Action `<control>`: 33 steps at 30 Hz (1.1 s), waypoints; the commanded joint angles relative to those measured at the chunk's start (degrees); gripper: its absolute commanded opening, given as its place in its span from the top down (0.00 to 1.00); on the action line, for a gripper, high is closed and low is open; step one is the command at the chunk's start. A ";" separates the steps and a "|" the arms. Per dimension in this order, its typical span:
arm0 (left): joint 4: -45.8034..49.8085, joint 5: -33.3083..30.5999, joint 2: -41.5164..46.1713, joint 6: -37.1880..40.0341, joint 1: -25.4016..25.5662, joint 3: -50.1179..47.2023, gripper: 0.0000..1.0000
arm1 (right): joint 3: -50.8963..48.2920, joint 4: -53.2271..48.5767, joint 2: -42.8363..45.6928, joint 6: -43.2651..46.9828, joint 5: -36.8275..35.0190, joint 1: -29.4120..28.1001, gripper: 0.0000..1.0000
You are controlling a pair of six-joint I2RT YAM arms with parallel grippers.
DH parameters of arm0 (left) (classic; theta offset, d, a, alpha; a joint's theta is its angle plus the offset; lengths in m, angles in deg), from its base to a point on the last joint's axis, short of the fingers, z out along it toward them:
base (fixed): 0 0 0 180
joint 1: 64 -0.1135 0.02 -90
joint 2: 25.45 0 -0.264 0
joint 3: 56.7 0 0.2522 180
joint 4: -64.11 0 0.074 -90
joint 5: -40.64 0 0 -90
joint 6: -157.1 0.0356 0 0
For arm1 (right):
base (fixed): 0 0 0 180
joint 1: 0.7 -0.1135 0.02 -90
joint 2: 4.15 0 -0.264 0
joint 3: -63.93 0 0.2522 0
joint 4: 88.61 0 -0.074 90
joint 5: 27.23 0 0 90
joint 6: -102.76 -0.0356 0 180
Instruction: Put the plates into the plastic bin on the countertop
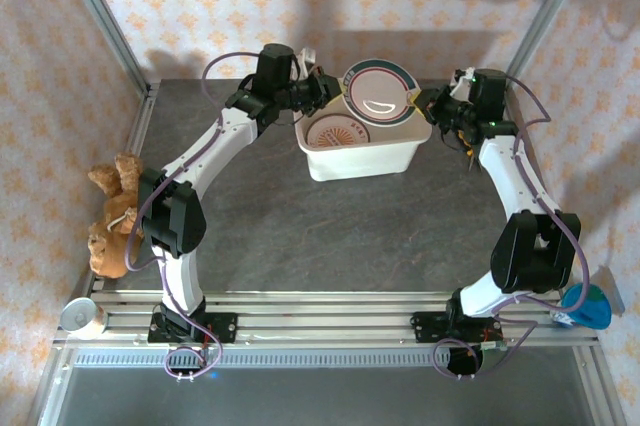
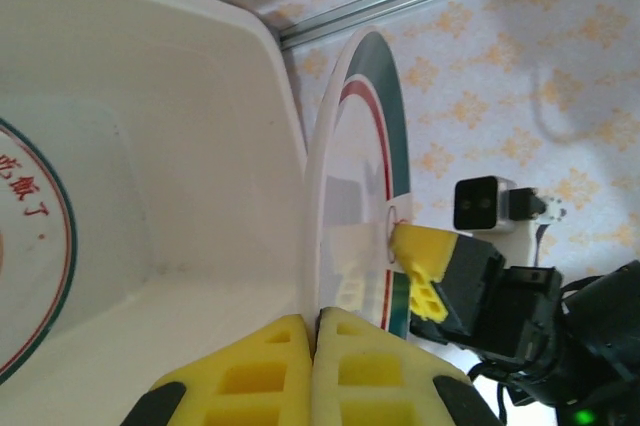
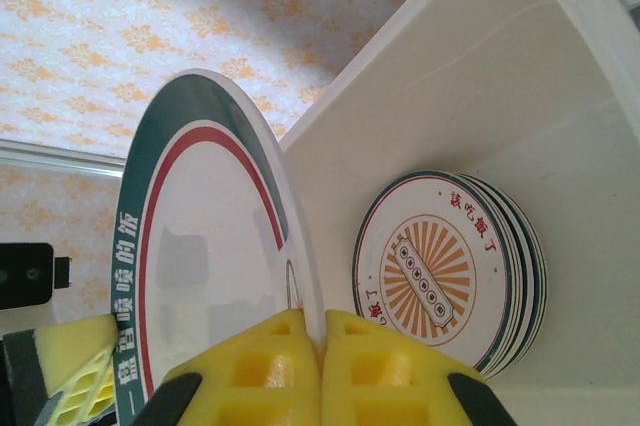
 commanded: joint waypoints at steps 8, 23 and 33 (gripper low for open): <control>12.66 -6.43 2.82 13.12 -0.61 3.17 0.85 | 4.36 7.02 -4.27 -1.27 2.08 -1.47 1.00; 21.27 -17.47 3.43 24.00 -4.95 7.93 0.54 | 18.99 -9.70 -16.92 10.23 2.50 -5.15 1.00; 23.57 -20.20 2.91 27.15 -10.67 9.21 0.51 | 29.26 -24.60 -25.55 20.12 -2.08 -8.05 1.00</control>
